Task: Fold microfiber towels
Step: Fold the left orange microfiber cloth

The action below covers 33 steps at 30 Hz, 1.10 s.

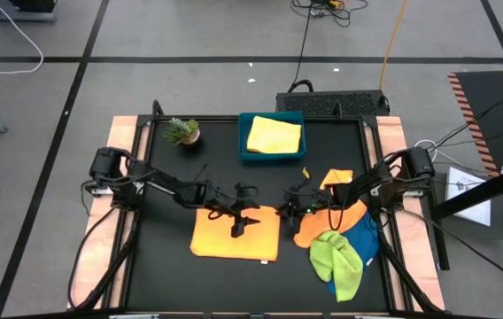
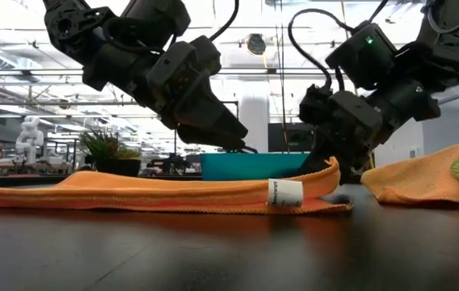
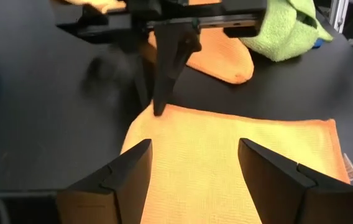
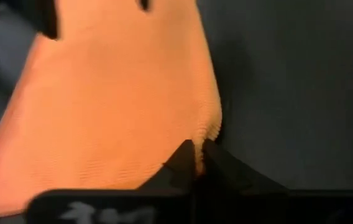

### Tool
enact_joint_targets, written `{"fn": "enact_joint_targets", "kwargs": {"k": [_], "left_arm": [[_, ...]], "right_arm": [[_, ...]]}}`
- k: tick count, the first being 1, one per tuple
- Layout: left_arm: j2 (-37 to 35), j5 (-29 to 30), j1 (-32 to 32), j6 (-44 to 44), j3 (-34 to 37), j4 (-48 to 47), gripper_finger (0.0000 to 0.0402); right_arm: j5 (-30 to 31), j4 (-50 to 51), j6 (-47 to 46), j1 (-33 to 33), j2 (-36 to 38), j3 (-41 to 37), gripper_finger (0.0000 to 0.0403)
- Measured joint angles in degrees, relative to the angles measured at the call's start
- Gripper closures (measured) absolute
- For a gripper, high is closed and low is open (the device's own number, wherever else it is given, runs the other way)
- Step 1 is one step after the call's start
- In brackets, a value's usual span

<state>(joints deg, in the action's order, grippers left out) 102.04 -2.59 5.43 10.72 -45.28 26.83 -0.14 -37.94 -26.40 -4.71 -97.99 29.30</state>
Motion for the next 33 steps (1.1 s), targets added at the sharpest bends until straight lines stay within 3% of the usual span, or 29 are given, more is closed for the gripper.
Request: {"fn": "enact_joint_targets", "kwargs": {"k": [8, 16, 25, 33], "left_arm": [[0.0, -3.7, -3.8, 0.7, -0.5, 0.3, 0.0160], [0.0, -10.1, -7.0, 1.1, -2.5, -0.2, 0.0160], [5.3, -15.9, -7.7, 0.3, -4.2, -1.2, 0.0160], [6.1, -18.4, -8.0, 0.1, -4.2, -1.0, 0.0160]], "right_arm": [[-0.1, -6.3, 4.2, 0.0, 0.1, 0.6, 0.0398], [-0.2, -6.0, 9.6, 0.0, 0.1, 4.1, 0.0400], [-0.2, -1.7, 12.8, -0.3, 0.2, 7.3, 0.0400], [-0.2, -1.0, 13.6, -1.0, 0.2, 7.3, 0.0401]]}}
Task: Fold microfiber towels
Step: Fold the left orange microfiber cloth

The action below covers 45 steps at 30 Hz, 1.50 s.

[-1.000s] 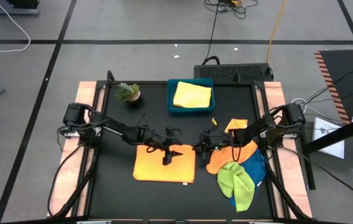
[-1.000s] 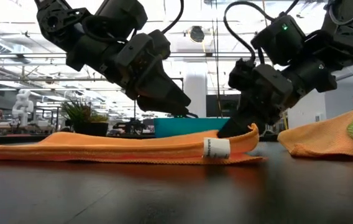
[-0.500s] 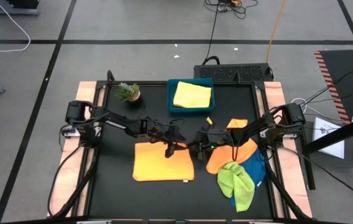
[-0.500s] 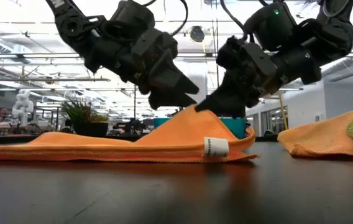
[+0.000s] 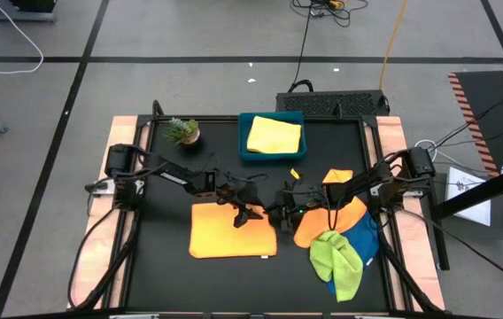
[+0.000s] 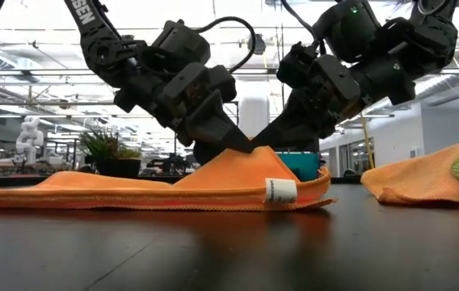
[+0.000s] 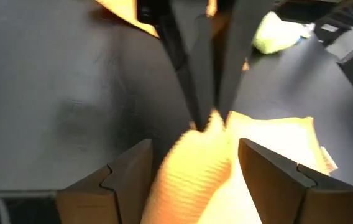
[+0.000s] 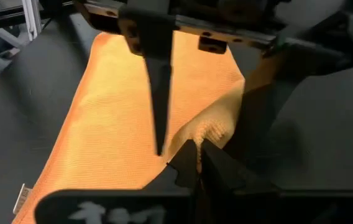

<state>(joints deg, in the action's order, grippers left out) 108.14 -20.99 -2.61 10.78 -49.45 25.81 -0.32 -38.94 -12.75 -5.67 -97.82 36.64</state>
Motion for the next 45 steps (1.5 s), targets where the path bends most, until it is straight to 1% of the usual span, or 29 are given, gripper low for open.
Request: {"fn": "enact_joint_targets", "kwargs": {"k": [5, 8, 12, 16, 18, 19, 20, 22, 25, 32, 37, 41, 42, 44, 45], "left_arm": [[-0.1, -0.9, 0.0, -2.3, 0.0, 0.2, 0.0162], [-0.1, -0.9, 0.0, -2.8, 0.0, -0.3, 0.0183], [-0.1, -0.9, 0.0, -3.1, 0.0, -0.3, 0.0242], [-0.1, -1.2, 0.0, -4.9, 0.0, -0.3, 0.0323], [-0.1, -1.3, 0.0, -5.8, 0.0, -0.2, 0.0367], [-0.1, -1.3, 0.0, -5.8, 0.0, -0.2, 0.0384], [-0.1, -1.5, 0.0, -5.4, 0.0, -0.1, 0.0390], [-0.1, -1.5, 0.0, -5.1, 0.0, -0.1, 0.0390], [-0.4, -1.4, -0.1, -5.7, 0.0, -0.4, 0.0395], [-1.8, -1.1, -0.1, -7.3, 0.0, -0.9, 0.0397], [-4.6, -0.3, -0.1, -8.3, 0.1, -3.1, 0.0397], [-7.4, 1.2, -0.1, -10.1, 0.1, -5.5, 0.0396], [-8.4, 1.6, -0.1, -10.3, 0.3, -7.1, 0.0395], [-9.6, 3.7, -0.1, -10.9, 0.1, -6.6, 0.0395], [-10.5, 4.1, -0.1, -11.1, 0.1, -8.0, 0.0395]], "right_arm": [[0.0, -0.2, 0.0, 0.0, 0.0, 0.0, 0.0401], [0.0, -0.2, 0.0, 0.0, 0.0, 0.0, 0.0400], [0.0, -0.3, 0.0, 0.0, 0.0, 0.0, 0.0400], [-0.1, -1.2, 0.0, 0.0, 0.0, 0.0, 0.0400], [-1.2, -1.9, 0.0, 0.0, 0.0, 0.0, 0.0399], [-1.7, -2.3, 0.0, 0.0, 0.0, 0.0, 0.0398], [-2.7, -2.7, -0.2, 0.0, 0.0, -0.1, 0.0396], [-3.6, -2.9, -1.8, 0.0, 0.2, -0.1, 0.0386], [-4.4, -2.0, -4.1, 0.1, 1.1, -0.1, 0.0359], [-4.3, 2.0, -8.1, 0.1, 3.3, 0.0, 0.0268], [-4.2, 5.4, -10.4, -0.5, 3.3, -0.1, 0.0209], [-4.1, 5.0, -11.2, -1.9, 3.0, -0.4, 0.0179], [-4.1, 4.8, -11.7, -2.2, 2.9, -0.4, 0.0174], [-4.0, 4.3, -12.6, -3.0, 2.7, -0.4, 0.0167], [-4.0, 4.1, -13.0, -3.3, 2.7, -0.5, 0.0166]]}}
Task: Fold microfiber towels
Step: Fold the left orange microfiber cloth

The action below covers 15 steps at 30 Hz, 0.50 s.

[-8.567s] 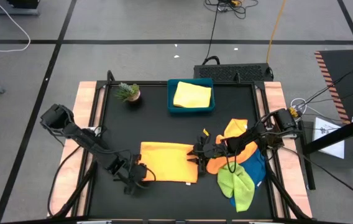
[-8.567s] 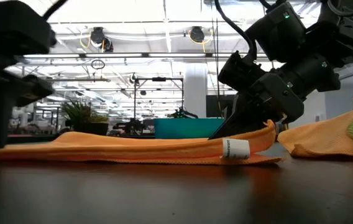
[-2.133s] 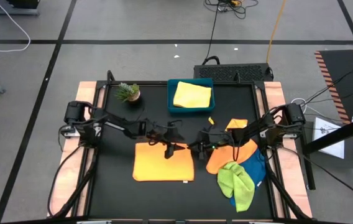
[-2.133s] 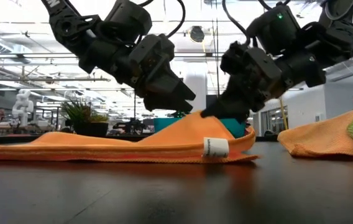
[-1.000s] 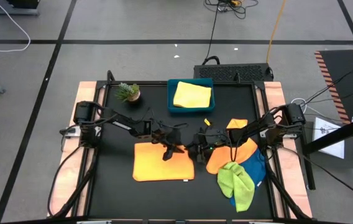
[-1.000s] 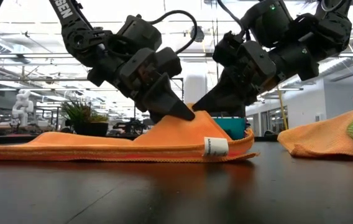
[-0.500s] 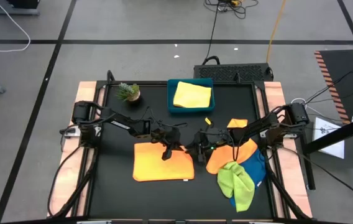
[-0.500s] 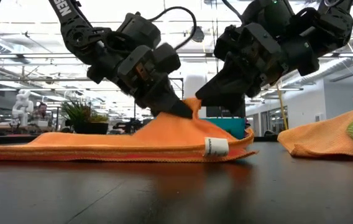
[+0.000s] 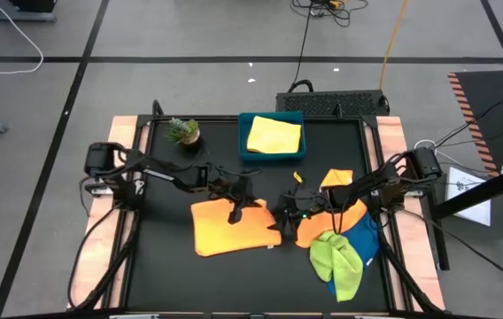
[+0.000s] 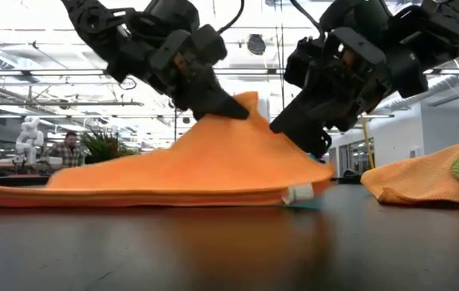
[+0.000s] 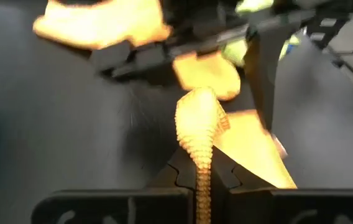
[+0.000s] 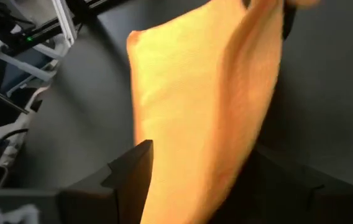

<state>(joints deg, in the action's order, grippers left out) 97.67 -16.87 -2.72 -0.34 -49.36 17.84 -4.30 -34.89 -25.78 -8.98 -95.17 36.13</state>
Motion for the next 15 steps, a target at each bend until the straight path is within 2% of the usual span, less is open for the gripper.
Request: {"fn": "enact_joint_targets", "kwargs": {"k": [6, 15], "left_arm": [[-3.4, 1.6, 0.0, -0.8, 0.1, -2.5, 0.0393], [-5.5, 3.7, 0.0, -0.9, 0.2, -5.9, 0.0393]], "right_arm": [[5.6, -0.2, -3.0, -2.0, -1.3, -0.7, 0.0176], [8.9, -2.0, -11.2, -2.7, -1.3, -5.6, 0.0214]]}}
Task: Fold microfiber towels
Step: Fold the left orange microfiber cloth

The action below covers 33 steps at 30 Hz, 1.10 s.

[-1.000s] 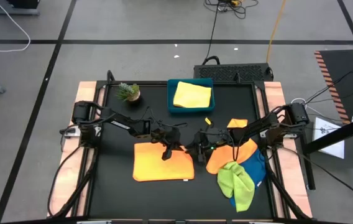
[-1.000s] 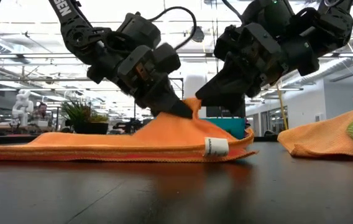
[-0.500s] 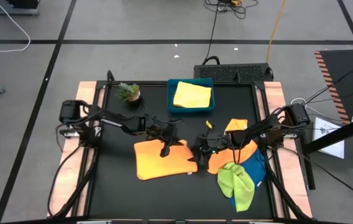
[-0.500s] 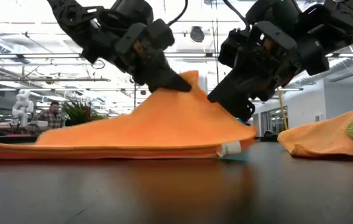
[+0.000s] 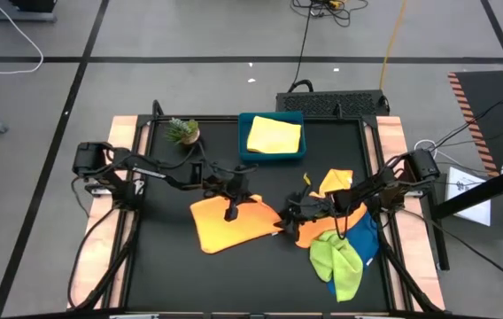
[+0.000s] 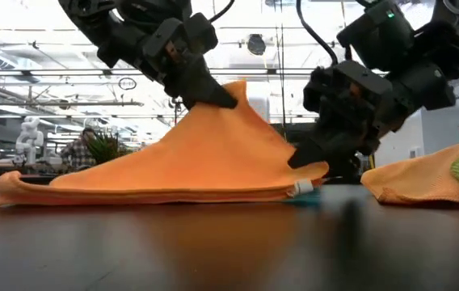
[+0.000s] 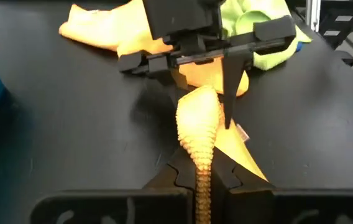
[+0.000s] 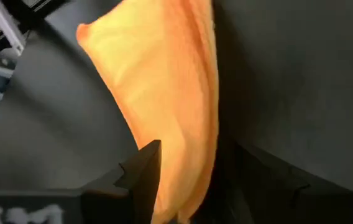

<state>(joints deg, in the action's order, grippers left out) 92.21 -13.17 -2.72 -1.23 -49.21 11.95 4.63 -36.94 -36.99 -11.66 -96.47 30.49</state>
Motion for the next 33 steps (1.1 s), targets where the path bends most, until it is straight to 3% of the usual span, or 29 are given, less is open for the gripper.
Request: {"fn": "enact_joint_targets", "kwargs": {"k": [12, 21, 25, 33], "left_arm": [[-1.9, 0.9, 0.0, -0.2, 0.0, -0.2, 0.0397], [-3.3, 1.8, 0.0, 1.3, -0.1, 0.4, 0.0395], [-5.6, 2.2, 0.5, 2.1, 0.0, -1.0, 0.0397], [-14.1, 10.0, 5.2, 4.1, 0.0, -5.7, 0.0398]], "right_arm": [[1.5, -13.0, -2.6, -1.3, 0.0, -5.2, 0.0275], [1.4, -13.6, 2.4, -1.3, 0.1, -5.2, 0.0395], [1.2, -14.2, 3.1, -1.2, 1.6, -5.2, 0.0396], [-2.1, -14.6, 8.5, -1.4, 12.8, -4.8, 0.0401]]}}
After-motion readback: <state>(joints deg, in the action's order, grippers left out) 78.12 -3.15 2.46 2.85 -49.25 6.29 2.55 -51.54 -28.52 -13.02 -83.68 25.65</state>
